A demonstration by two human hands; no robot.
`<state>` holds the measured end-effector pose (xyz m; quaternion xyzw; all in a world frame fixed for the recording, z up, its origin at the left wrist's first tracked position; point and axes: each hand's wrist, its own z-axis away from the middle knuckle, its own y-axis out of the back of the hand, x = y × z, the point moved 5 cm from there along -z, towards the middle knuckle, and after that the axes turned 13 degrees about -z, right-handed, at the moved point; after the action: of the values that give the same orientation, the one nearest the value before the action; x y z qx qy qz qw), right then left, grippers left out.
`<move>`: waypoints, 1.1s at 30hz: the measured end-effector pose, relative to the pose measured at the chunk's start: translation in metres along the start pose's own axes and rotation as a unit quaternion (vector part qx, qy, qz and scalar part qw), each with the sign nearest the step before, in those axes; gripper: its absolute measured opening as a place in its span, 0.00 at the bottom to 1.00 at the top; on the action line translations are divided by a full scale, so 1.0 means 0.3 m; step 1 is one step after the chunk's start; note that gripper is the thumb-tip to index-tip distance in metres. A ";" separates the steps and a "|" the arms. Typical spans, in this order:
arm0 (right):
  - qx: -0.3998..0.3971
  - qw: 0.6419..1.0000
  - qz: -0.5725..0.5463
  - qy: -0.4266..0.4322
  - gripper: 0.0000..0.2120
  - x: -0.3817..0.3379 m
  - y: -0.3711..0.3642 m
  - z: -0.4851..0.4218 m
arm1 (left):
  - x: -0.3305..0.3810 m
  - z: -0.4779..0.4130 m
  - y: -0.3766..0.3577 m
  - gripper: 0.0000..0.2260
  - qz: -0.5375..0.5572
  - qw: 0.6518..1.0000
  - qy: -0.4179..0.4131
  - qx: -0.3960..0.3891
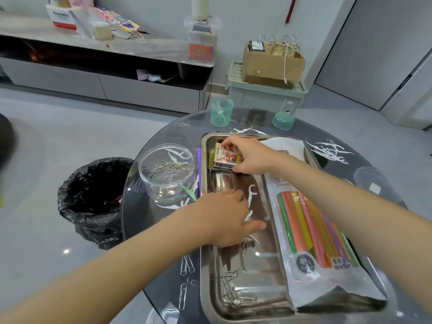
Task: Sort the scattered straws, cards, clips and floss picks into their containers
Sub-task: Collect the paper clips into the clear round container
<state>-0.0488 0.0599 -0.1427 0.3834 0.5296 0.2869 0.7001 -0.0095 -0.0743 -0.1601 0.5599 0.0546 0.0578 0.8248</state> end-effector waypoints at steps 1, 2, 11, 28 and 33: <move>0.003 1.000 0.001 -0.001 0.29 0.002 0.000 0.000 | 0.005 0.007 -0.001 0.32 0.001 1.000 -0.004 0.002; 0.004 1.000 0.004 -0.003 0.29 -0.001 -0.001 0.003 | 0.008 0.016 -0.001 0.32 0.006 1.000 -0.007 0.007; 0.089 0.995 0.039 0.019 0.14 -0.056 0.035 0.210 | -0.096 0.182 0.023 0.23 0.054 0.972 0.079 0.213; 0.061 0.997 0.004 -0.047 0.09 -0.101 -0.105 0.286 | -0.384 0.318 -0.122 0.56 0.289 0.833 0.330 0.336; 0.000 0.998 0.010 -0.057 0.23 -0.105 -0.138 0.202 | -0.427 0.277 -0.131 0.64 0.381 0.807 0.295 0.342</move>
<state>0.0006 -0.0023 -0.1523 0.4045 0.4846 0.2716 0.7265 -0.1216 -0.1848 -0.1628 0.7372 0.0940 0.5074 0.4361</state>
